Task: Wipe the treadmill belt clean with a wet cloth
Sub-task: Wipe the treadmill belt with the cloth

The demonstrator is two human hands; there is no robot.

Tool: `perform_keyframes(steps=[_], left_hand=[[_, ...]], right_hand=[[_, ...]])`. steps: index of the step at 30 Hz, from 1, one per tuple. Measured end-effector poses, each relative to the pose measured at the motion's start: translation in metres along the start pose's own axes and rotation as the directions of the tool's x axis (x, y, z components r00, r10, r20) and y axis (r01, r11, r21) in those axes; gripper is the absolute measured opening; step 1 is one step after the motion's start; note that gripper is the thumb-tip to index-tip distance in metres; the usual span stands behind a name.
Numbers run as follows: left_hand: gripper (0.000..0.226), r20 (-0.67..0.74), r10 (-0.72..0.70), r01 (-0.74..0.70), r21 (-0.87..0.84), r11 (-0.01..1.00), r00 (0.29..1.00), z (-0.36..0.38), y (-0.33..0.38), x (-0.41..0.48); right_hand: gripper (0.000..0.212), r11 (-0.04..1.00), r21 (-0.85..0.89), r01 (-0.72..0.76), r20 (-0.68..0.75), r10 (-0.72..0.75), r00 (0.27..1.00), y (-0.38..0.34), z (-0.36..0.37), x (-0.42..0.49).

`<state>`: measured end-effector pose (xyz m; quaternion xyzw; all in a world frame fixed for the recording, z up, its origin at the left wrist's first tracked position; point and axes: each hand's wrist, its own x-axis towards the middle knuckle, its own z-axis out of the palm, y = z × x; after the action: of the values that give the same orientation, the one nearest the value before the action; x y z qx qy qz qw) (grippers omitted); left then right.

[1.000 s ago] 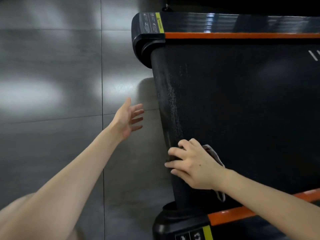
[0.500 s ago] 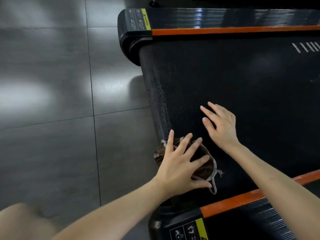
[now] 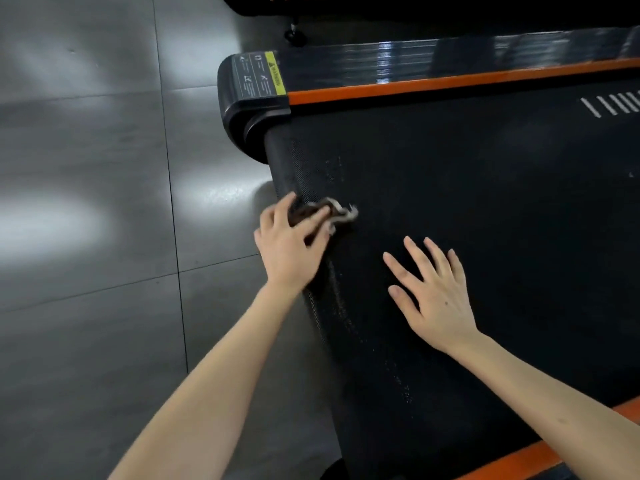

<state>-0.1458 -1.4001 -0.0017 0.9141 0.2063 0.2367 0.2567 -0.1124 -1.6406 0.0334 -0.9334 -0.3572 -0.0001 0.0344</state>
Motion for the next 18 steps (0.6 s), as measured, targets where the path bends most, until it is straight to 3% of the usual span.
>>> perform_keyframes(steps=[3, 9, 13, 18], left_hand=[[0.033, 0.029, -0.144, 0.144, 0.014, 0.99, 0.989, 0.005, -0.005, 0.062], [0.038, 0.122, -0.231, 0.227, 0.039, 0.973, 0.965, 0.012, -0.012, 0.114], [0.035, 0.079, -0.206, 0.212, -0.075, 0.974, 0.975, 0.013, -0.01, 0.088], [0.041, 0.117, -0.058, 0.086, -0.251, 0.964, 0.991, 0.001, -0.016, 0.021]], right_hand=[[0.052, 1.0, 0.008, 0.007, -0.011, -0.007, 1.0, -0.001, 0.0, 0.002], [0.049, 1.0, 0.007, 0.003, -0.014, -0.003, 1.0, -0.001, 0.002, 0.002], [0.05, 1.0, 0.008, -0.006, -0.007, 0.006, 1.0, -0.002, 0.002, 0.002], [0.051, 1.0, -0.009, 0.009, 0.011, -0.009, 1.0, -0.002, 0.0, 0.003]])
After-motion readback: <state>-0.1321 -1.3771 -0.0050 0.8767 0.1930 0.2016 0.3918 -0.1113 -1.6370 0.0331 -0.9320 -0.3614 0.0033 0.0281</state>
